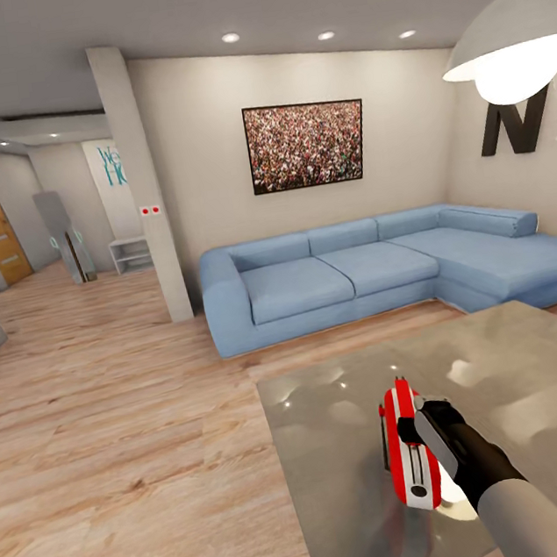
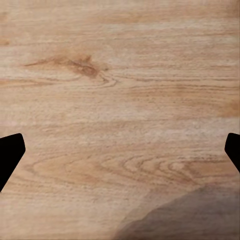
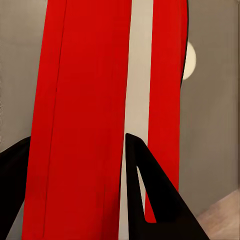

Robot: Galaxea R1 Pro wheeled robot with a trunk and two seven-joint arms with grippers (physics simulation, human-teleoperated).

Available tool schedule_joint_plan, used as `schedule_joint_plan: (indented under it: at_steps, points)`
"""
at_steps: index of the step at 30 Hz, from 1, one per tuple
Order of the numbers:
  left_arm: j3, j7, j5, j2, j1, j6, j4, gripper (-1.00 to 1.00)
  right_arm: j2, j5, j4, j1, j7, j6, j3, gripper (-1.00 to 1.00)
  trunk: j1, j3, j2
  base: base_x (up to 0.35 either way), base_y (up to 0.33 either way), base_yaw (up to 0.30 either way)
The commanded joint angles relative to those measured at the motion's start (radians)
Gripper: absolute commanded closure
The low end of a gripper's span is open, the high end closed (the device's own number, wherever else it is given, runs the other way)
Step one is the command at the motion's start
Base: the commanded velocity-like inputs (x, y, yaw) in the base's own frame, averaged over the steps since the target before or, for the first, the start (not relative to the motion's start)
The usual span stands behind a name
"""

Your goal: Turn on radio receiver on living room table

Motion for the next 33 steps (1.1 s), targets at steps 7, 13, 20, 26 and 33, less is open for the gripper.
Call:
schedule_joint_plan:
  at_steps: [7, 13, 20, 26, 33]
  points:
    - [0.001, -0.001, 0.0, 0.001, 0.0, -0.001, 0.0, -1.0, 0.0, 0.005, 0.0, 0.0, 0.0, 0.0, 0.0, 1.0, -0.027, 0.022, 0.049, 0.0, 0.0, 0.0]
    - [0.001, -0.001, 0.0, 0.002, 0.0, -0.002, 0.0, -1.0, 0.0, 0.009, -0.002, 0.0, 0.0, 0.0, 0.0, 1.0, -0.05, 0.041, 0.091, 0.0, 0.0, 0.0]
    - [0.001, -0.001, 0.0, 0.001, 0.0, -0.002, 0.0, -1.0, -0.001, 0.007, -0.003, 0.0, 0.0, -0.003, 0.0, 1.0, -0.077, 0.063, 0.14, 0.0, 0.0, 0.0]
    - [0.001, -0.002, 0.0, 0.001, 0.0, -0.002, 0.0, -1.0, -0.002, 0.01, -0.003, 0.0, 0.0, -0.004, 0.0, 1.0, -0.1, 0.082, 0.182, 0.0, 0.0, 0.0]
    - [0.001, -0.002, -0.001, 0.001, 0.0, -0.002, 0.001, -1.0, -0.002, 0.01, -0.003, 0.0, 0.0, -0.004, -0.001, 1.0, -0.127, 0.104, 0.231, 0.0, 0.0, 0.0]
